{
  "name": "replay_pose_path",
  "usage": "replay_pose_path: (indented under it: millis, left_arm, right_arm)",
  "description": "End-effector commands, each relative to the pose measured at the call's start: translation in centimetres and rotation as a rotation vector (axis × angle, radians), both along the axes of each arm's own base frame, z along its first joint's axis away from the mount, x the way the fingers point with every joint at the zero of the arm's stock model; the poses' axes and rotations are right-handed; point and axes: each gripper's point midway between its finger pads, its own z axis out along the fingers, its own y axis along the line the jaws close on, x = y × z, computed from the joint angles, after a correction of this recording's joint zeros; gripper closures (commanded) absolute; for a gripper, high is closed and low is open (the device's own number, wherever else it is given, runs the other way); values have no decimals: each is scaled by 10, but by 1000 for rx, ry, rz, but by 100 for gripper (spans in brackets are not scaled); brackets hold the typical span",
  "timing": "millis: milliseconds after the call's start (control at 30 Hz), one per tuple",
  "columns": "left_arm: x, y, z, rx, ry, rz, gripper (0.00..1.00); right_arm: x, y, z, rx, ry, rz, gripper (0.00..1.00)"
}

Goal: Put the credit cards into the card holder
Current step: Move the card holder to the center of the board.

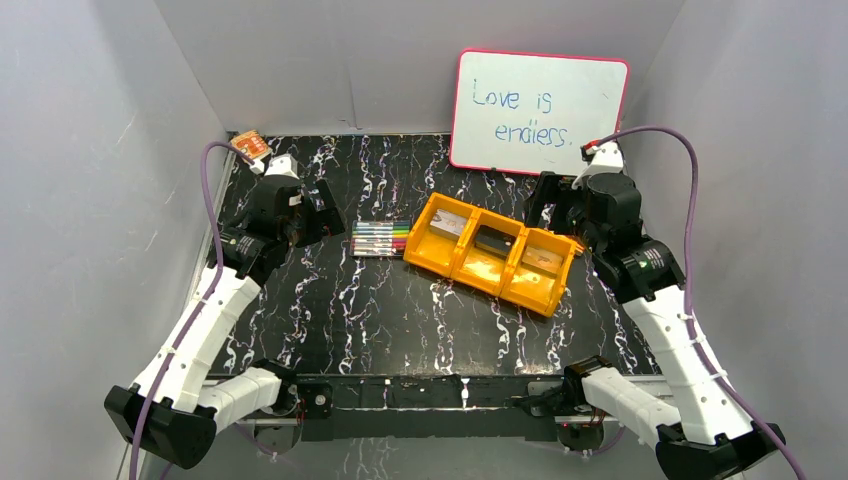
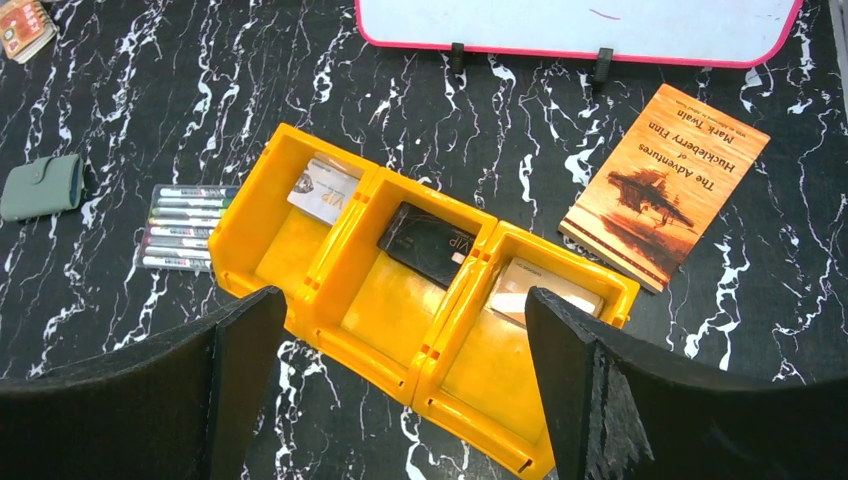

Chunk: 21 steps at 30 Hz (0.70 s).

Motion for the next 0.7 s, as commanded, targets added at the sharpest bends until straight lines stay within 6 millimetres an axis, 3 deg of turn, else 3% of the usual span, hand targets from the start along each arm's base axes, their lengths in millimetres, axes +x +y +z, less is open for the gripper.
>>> replay_pose_path:
  millis: [0,333,467,667]
  left_arm:
    - [-6,5,5,-7,-3,15,2]
    - [-10,6,1,-4,3,12,2]
    - [-11,9,-7,13,15,21,2]
    - [-8,19,-19,17,40,115,2]
  right_arm:
    - [-3,2,6,23,-20,15,2]
    - [-4,4,4,17,-13,34,1]
    - [-3,16,8,14,5,82,1]
    - [2,28,-13,-56,72,48,2]
